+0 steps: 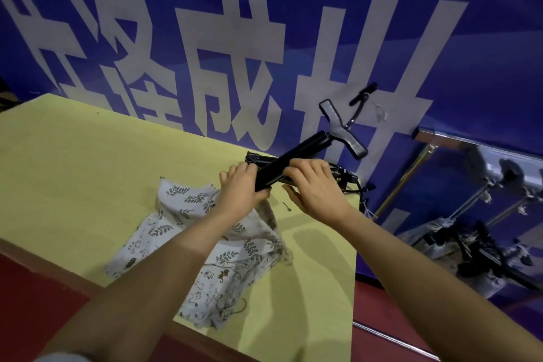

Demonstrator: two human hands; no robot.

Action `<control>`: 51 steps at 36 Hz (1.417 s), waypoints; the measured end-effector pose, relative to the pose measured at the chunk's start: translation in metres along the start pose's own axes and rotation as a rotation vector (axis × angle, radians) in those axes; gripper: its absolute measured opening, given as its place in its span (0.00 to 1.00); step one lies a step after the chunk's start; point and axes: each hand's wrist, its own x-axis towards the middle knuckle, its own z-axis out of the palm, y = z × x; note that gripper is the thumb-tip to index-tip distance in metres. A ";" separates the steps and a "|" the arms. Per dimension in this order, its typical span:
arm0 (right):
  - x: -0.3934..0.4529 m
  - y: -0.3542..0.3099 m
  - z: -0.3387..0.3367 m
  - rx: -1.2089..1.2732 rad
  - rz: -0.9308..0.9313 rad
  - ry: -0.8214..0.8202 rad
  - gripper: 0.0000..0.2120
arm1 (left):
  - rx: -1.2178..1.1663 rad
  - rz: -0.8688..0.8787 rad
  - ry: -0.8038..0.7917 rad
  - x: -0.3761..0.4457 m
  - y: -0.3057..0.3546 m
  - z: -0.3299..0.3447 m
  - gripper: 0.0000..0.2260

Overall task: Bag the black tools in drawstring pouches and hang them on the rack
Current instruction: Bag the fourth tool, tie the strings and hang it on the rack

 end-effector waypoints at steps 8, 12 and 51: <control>-0.012 -0.021 0.007 0.401 0.537 -0.379 0.14 | -0.204 0.002 0.171 -0.004 0.000 -0.018 0.14; -0.011 -0.032 0.026 0.530 0.676 -0.743 0.28 | -0.295 -0.025 0.221 -0.001 0.006 -0.033 0.12; 0.064 -0.013 -0.004 0.804 0.963 -0.072 0.25 | -0.566 -0.022 -0.239 0.001 -0.015 -0.029 0.32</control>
